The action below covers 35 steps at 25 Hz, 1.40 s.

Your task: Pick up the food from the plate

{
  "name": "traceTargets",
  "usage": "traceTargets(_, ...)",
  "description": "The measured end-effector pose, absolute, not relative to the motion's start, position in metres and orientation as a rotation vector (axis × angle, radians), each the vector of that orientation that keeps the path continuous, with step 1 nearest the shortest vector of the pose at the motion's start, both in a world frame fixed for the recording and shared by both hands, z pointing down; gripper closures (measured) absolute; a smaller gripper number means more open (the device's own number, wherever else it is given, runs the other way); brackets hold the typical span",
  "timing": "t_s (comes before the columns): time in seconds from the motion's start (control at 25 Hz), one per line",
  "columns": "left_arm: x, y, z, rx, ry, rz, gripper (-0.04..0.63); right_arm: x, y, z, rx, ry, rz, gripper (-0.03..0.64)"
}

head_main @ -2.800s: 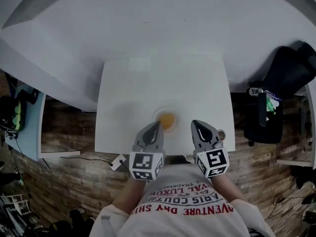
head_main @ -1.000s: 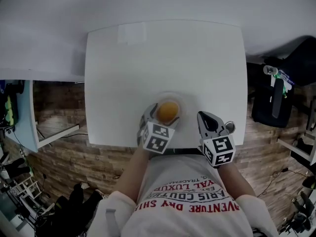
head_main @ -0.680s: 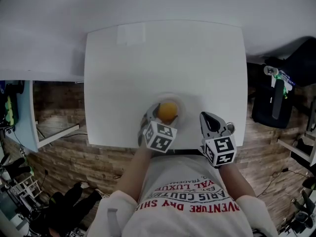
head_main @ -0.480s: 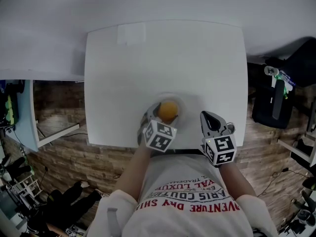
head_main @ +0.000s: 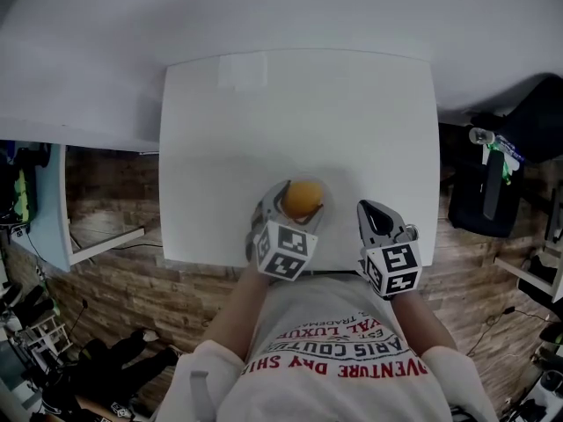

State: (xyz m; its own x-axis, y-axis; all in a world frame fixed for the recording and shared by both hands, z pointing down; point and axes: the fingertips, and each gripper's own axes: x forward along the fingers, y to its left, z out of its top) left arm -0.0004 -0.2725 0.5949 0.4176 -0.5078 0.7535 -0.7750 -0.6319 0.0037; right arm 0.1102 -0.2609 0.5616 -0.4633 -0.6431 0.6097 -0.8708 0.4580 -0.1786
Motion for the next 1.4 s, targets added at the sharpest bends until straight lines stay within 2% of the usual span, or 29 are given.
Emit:
traceTargets(0.76,-0.015,-0.293,0.403,2.664,-1.408,0.412,0.238,0.078,-0.284,0.433,1.501,-2.468,0.327,0.606)
traceTargets(1.08,-0.033,-0.292,0.370,2.660,-1.440,0.243,0.238,0.073,-0.282,0.391,1.601,-2.535,0.186,0.606)
traceTargets(1.4,-0.035,-0.285,0.359,2.659,-1.492,0.193,0.238,0.075,-0.270,0.383,1.607,-2.539,0.135,0.606)
